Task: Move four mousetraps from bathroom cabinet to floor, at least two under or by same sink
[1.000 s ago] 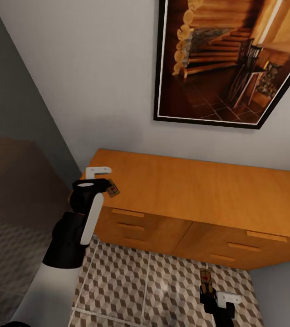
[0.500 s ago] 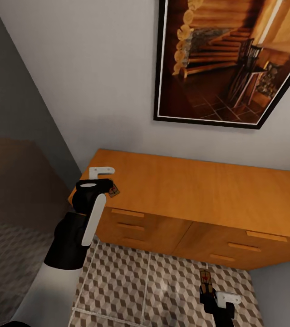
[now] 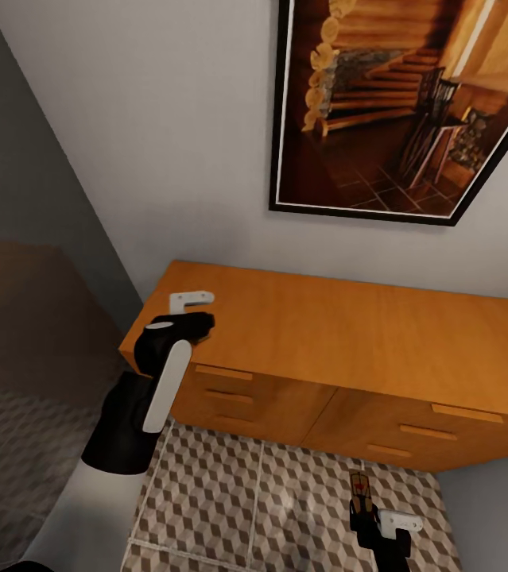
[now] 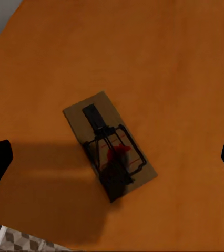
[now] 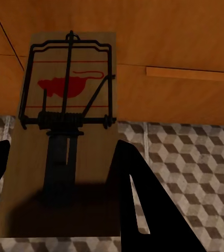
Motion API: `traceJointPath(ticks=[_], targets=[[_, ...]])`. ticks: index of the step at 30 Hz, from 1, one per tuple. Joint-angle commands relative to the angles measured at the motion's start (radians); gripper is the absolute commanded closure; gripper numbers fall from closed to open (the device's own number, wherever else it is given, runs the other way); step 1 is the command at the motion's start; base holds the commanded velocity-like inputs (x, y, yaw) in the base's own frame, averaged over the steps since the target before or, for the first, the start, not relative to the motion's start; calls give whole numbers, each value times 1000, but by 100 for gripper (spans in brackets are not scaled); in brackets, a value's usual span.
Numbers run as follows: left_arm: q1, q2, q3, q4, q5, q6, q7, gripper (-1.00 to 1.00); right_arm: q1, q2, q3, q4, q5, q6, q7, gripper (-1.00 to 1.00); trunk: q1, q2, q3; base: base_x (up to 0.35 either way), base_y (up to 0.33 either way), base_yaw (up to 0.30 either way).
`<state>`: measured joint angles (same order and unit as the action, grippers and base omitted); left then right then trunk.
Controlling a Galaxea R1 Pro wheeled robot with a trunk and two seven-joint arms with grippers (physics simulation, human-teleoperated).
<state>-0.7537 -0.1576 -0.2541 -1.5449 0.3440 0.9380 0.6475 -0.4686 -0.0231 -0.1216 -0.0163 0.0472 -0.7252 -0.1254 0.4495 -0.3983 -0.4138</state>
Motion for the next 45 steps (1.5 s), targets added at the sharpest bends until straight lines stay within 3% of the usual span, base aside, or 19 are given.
traceJointPath(ticks=[1,6,45], targets=[[-1,0,-1,0,18,-2,10,-100,-1,0,-6,1,3,-3,-2,100,1,-2,-2,0,0,0],[-1,2,-5,0,45,-19,11,-100,-1,0,-6,1,3,-3,-2,100,1,-2,-2,0,0,0],[-1,4,-5,0,46,-17,35,-100,-1,0,-6,1,3,-3,-2,100,1,-2,-33,0,0,0]])
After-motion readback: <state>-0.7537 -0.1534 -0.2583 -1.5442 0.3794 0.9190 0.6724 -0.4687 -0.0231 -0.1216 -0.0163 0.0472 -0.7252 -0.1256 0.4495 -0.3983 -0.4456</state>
